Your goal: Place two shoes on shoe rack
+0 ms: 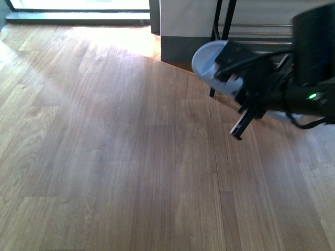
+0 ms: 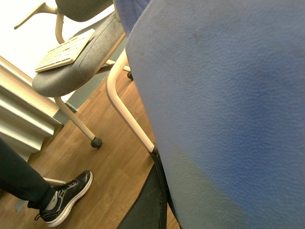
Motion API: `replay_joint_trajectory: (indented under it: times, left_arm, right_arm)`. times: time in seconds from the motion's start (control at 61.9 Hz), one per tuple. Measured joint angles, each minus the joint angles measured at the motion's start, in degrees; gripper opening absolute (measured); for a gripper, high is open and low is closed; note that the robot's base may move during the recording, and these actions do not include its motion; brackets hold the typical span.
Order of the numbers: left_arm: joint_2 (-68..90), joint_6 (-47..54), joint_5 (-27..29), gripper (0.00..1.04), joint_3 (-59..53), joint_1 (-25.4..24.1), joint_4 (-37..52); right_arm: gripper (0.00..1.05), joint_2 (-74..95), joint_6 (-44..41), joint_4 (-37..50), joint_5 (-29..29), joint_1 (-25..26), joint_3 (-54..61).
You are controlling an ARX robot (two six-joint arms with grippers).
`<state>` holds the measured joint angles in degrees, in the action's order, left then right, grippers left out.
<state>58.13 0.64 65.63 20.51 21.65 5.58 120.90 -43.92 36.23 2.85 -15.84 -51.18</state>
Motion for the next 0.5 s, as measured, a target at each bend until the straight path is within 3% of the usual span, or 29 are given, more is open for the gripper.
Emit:
replay_joint_trajectory:
  times: [0.372, 0.501]
  left_arm:
    - [0.0, 0.0, 0.0, 0.02, 0.0, 0.0, 0.0]
    - [0.0, 0.0, 0.0, 0.02, 0.0, 0.0, 0.0]
  right_arm:
    - [0.02, -44.4, 2.6, -6.6, 7.3, 3.6, 24.2]
    - [0.02, -51.6, 2.8, -6.9, 7.9, 3.6, 26.0]
